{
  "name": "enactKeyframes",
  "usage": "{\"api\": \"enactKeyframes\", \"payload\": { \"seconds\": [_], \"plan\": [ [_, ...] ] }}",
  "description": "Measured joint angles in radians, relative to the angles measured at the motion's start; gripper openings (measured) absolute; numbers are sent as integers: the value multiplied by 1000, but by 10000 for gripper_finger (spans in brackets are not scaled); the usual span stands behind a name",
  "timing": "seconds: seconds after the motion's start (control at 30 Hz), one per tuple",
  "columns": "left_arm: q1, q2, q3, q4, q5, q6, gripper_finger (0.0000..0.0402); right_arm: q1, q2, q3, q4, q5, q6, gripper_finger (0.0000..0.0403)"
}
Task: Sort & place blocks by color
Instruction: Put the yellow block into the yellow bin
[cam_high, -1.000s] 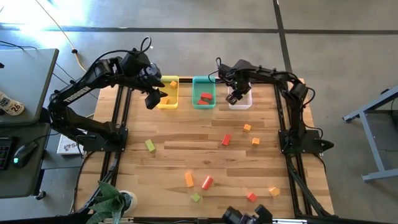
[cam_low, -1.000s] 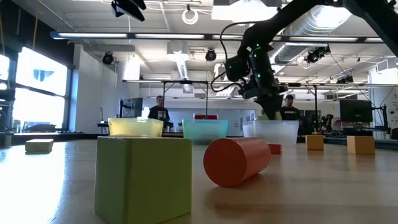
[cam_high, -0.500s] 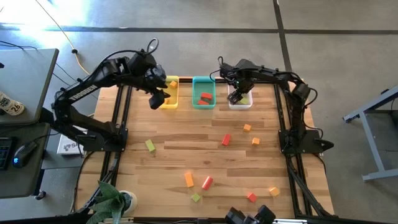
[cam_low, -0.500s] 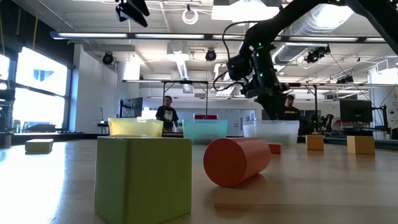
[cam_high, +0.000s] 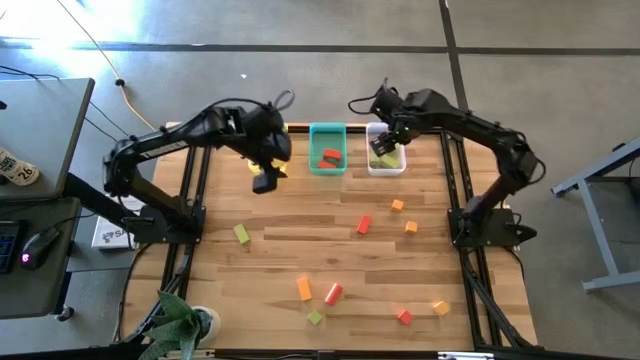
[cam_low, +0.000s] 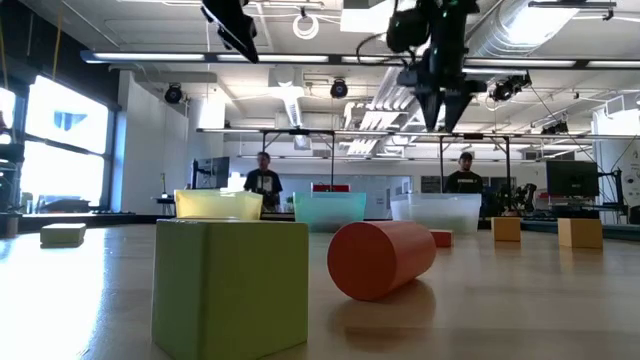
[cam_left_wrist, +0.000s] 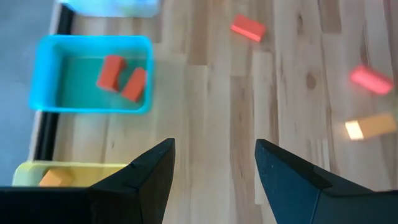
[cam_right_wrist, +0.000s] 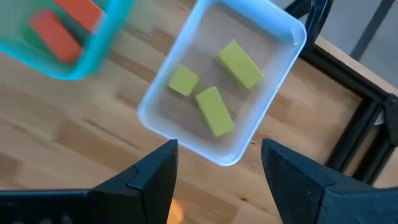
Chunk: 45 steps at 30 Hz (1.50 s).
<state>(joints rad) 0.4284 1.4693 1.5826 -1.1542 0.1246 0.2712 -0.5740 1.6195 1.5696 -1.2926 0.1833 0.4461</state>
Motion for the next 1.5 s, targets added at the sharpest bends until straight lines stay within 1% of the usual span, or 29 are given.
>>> {"api": "enactKeyframes", "payload": {
  "seconds": [0.13, 0.27, 0.47, 0.67, 1.0, 1.13, 1.3, 1.5],
  "plan": [
    [-57, 39, 0, 1, 0, 66, 209, 55, -71, 0, 0, 9, 94, 215],
    [-115, 75, 0, 11, 6, 130, 209, 117, -115, 0, 2, 40, 167, 215],
    [-196, 111, 0, 68, 14, 215, 209, 198, -131, 0, 3, 64, 253, 216],
    [-280, 140, 0, 91, 17, 324, 209, 270, -131, 0, 2, 73, 272, 216],
    [-432, 201, 0, 109, 16, 339, 209, 365, -131, 0, -4, 68, 297, 216],
    [-499, 248, 0, 112, 14, 338, 209, 393, -131, 0, -3, 92, 309, 216],
    [-579, 317, 0, 122, 13, 336, 209, 406, -131, 0, -3, 105, 314, 216],
    [-643, 400, 0, 185, 12, 370, 209, 406, -131, 0, -3, 100, 314, 216]
  ]
}}
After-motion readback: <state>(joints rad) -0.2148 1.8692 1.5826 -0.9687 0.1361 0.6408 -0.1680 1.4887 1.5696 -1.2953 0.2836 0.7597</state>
